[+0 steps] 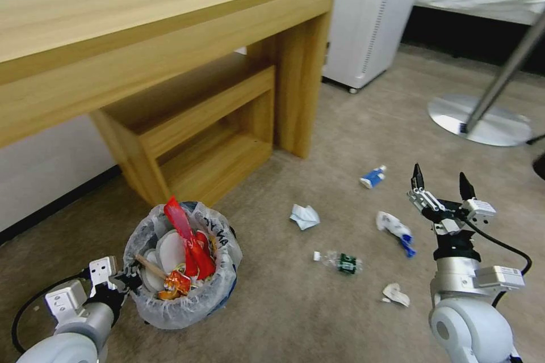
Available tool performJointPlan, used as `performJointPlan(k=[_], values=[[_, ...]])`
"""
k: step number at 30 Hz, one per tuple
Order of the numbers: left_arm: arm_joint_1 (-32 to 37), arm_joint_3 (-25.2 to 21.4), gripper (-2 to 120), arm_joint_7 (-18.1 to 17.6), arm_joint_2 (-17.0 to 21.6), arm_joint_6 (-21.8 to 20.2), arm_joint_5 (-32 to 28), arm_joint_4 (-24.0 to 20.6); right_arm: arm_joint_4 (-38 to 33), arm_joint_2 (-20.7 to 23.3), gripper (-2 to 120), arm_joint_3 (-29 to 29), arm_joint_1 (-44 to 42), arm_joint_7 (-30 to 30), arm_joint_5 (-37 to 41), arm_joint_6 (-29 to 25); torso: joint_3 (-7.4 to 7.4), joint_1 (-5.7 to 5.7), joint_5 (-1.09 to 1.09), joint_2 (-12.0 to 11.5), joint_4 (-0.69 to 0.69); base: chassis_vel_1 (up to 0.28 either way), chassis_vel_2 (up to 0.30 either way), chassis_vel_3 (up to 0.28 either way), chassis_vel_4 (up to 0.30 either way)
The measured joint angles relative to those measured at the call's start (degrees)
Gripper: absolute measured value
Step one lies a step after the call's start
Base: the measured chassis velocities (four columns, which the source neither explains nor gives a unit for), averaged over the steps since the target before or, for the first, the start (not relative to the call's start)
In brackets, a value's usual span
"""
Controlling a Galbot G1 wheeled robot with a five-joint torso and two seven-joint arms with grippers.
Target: Pick up the trash bin and place the garbage on the floor into it.
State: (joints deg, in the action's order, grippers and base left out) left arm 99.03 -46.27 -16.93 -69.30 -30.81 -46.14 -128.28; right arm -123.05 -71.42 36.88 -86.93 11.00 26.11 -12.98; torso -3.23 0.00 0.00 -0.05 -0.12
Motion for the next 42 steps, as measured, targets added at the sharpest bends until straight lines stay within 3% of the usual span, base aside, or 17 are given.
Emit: performJointPlan(k=[16, 42], values=[[-0.4, -0.2, 1, 0.0, 0.0, 0.1, -0.1, 1.0, 1.5, 0.5, 100, -1.4, 0.6, 0.6, -0.6, -0.1, 0.0, 0.0, 0.0, 0.0, -0.02, -0.084, -0.093, -0.095, -0.086], [-1.0, -1.8, 1, -1.5, 0.4, -1.9, -2.4, 2.2, 6.0, 0.7, 100, -3.1, 2.4, 0.0, -2.8, -3.6, 0.0, 0.0, -0.01, 0.0, 0.0, 0.0, 0.0, 0.0, 0.0]])
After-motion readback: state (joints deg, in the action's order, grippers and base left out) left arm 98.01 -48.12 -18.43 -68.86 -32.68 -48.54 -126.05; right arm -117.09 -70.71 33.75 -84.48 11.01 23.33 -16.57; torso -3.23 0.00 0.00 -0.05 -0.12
